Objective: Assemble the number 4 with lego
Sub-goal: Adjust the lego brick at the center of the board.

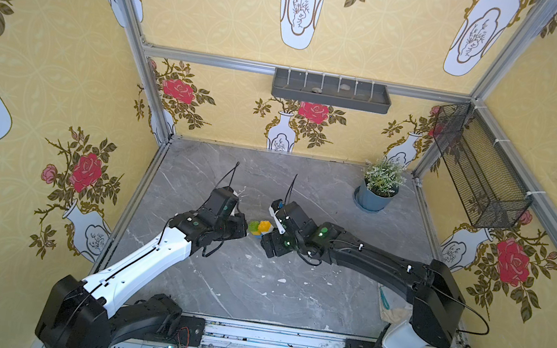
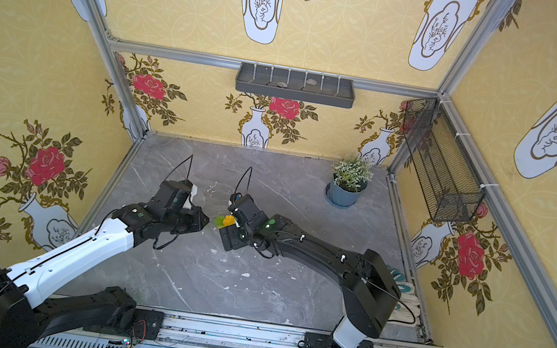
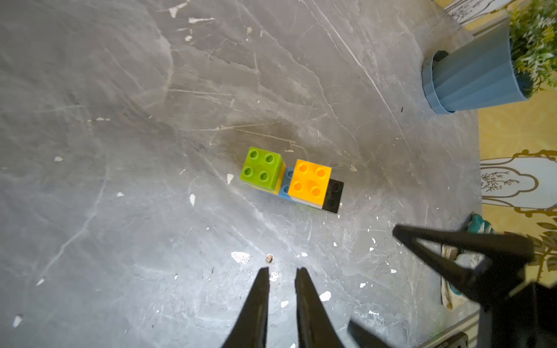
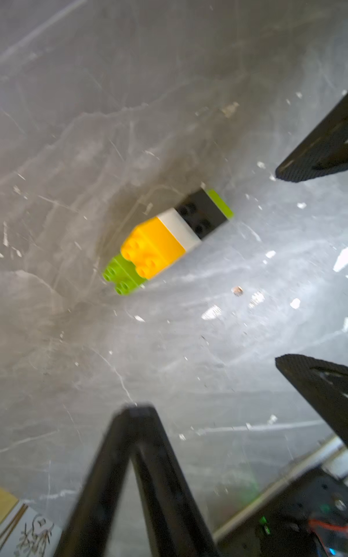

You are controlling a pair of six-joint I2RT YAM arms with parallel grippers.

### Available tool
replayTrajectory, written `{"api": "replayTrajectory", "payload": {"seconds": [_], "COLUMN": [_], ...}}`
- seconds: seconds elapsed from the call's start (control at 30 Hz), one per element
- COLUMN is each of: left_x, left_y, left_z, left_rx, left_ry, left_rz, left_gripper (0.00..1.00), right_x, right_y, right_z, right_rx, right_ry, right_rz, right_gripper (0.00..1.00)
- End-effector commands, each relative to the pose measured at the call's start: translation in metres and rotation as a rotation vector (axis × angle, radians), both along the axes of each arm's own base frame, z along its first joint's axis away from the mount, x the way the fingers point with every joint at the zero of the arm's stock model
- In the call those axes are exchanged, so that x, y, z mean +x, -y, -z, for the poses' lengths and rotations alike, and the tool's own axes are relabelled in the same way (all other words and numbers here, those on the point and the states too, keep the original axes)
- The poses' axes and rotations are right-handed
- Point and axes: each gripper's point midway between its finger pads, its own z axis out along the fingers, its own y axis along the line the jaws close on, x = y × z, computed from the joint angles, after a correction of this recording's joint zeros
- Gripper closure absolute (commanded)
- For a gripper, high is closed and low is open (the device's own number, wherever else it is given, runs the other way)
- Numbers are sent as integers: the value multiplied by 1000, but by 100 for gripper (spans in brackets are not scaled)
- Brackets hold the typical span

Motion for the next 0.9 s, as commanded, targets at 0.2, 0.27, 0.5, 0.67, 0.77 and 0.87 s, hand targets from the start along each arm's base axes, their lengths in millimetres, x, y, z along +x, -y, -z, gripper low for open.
{"api": "replayTrajectory", "payload": {"seconds": [0.2, 0.27, 0.5, 0.67, 0.77, 0.87], "left_x": [-17, -20, -23, -21, -20, -18], "left_y": [-52, -58, -59, -57, -56, -56], "left_z": [-11, -14, -11, -11, -9, -5], "left_rx": [-5, -10, -32, -39, -36, -34], "left_ry": [44, 66, 62, 60, 57, 50], "left_rz": [-132, -147, -150, -140, -138, -137], "left_gripper": [76, 74, 73, 73, 73, 73], "right_x": [31, 31, 39, 49, 55, 60], "right_y": [-29, -30, -29, -21, -15, -11], "right_z": [12, 16, 34, 35, 35, 37], "right_rx": [-33, -32, -7, 82, 173, 258], "right_ry": [72, 51, -17, -96, -173, -248], "right_rz": [-172, -186, -177, -138, -125, -115], "right_gripper": [8, 9, 13, 15, 20, 24]}}
